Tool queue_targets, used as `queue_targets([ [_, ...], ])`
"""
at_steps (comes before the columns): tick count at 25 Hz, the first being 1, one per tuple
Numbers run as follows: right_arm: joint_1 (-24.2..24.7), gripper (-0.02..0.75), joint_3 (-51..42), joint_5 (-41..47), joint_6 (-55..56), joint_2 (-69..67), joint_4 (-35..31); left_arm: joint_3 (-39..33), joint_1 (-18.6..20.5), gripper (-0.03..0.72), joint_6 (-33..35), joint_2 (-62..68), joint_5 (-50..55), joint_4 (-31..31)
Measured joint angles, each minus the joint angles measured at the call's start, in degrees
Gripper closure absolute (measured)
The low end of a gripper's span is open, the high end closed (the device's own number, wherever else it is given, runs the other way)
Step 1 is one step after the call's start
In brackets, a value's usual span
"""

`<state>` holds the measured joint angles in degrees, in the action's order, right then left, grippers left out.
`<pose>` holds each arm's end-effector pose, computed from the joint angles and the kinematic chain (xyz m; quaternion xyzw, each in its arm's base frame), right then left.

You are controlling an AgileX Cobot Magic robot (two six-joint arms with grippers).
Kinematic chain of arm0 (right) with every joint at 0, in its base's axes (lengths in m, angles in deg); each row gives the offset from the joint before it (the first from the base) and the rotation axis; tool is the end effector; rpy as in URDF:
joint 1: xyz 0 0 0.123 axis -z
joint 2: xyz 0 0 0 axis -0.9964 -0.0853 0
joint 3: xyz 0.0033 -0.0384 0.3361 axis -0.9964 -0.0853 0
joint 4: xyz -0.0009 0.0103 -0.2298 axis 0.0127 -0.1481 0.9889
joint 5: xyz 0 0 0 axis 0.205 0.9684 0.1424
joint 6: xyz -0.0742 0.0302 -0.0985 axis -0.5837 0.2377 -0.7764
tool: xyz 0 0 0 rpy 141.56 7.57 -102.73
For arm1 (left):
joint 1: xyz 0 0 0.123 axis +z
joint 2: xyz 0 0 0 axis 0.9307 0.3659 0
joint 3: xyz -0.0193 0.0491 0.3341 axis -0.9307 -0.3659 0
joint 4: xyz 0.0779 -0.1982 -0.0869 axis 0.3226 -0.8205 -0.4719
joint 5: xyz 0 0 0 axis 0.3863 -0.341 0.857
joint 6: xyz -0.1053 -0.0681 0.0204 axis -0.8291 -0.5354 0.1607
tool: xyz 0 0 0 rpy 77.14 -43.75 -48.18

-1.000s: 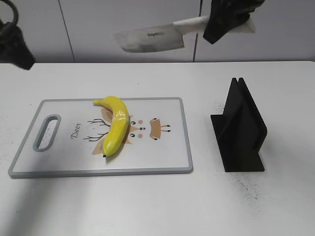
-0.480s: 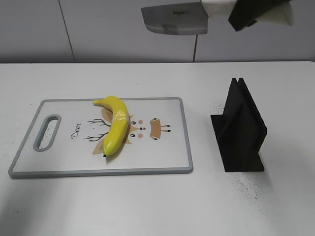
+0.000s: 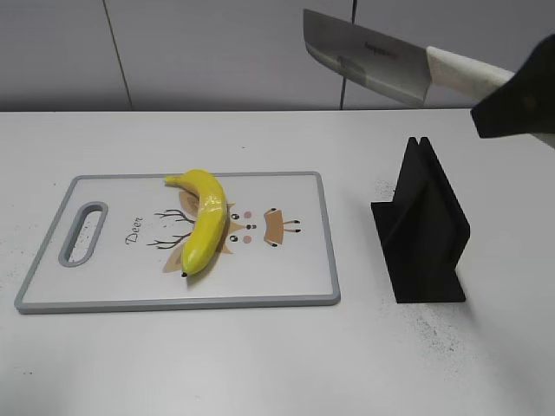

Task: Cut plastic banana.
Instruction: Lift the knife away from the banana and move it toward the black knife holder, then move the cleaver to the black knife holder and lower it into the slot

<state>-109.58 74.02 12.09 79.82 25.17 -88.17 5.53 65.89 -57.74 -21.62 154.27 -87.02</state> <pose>0.1778 0.1075 0.3798 -0.2238 0.8973 0.1677 0.3416 0.0977 -0.0265 0.3160 0.1463 0.9710 -0.0700 0.1759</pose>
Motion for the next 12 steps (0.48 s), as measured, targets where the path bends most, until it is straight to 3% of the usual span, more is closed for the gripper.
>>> queue_targets([
  [12,0.0,0.574,-19.45,-9.22,7.28,16.6,0.26,-13.28,0.0,0.104,-0.02,-30.39,-0.42,0.0],
])
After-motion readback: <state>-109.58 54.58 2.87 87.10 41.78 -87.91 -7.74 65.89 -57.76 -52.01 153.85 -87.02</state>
